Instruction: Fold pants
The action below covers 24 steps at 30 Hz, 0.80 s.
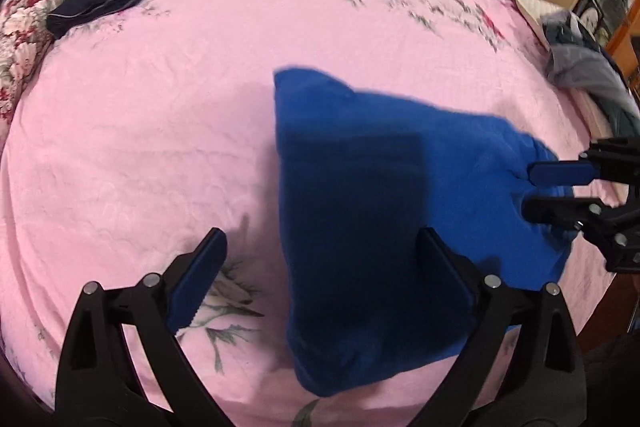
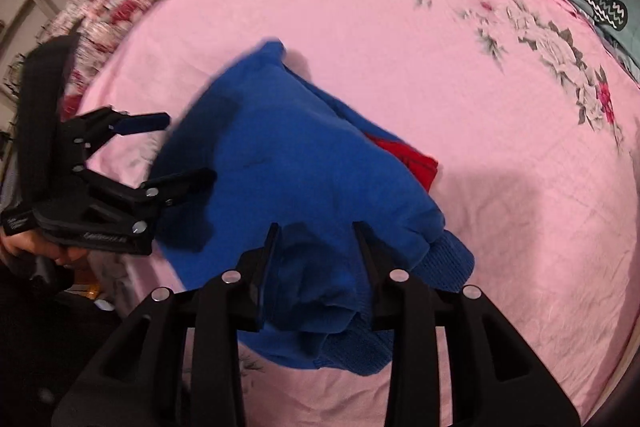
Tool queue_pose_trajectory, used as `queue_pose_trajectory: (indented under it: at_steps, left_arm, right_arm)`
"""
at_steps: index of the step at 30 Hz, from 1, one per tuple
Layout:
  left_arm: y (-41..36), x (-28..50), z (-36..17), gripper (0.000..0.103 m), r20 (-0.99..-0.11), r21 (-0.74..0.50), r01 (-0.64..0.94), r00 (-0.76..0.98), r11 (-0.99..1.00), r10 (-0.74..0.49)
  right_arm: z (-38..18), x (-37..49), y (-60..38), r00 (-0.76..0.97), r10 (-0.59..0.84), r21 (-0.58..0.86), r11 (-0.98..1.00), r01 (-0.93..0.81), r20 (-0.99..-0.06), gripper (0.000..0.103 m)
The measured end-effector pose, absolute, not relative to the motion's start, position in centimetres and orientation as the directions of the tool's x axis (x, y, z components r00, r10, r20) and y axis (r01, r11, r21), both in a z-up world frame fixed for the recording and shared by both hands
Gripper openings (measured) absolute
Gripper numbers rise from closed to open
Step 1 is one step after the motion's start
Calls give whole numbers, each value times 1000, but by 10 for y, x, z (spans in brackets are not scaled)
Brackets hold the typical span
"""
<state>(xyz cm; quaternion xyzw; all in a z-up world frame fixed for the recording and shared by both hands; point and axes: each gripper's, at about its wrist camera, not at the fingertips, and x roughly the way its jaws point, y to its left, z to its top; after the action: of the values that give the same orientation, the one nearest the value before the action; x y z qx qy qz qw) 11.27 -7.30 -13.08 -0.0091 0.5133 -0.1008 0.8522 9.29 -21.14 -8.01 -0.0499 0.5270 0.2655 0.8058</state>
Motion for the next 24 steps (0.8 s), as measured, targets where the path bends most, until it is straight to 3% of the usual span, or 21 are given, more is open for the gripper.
queue_pose_trajectory:
  at_steps: [1,4,8,12,24]
  left_arm:
    - [-67,113,-123,97,-864,-132,140,469,981,-184]
    - [-51,122,-111,97,-859,-173,51,481,984,-176]
    - [-40,145,-122,97,-885,-189,-34,440,981,-155]
    - [-44,156,-141,98,-904,-226,-44,382,973,-193]
    - [-46,177,-164,100,-898,-352,33,270,936,-347]
  right_arm:
    - [-74,90,-219,337,382,198,860,-470,-860,62]
    - [-70,93,-248,388,343,171,895,-413,-856,73]
    - [-91,106,-273,363,302,186,929,-321,-881,73]
    - [-108,111,-280,292,367,292,918,-270,-883,73]
    - [-142,144,-251,166,446,373,863,-342,-880,86]
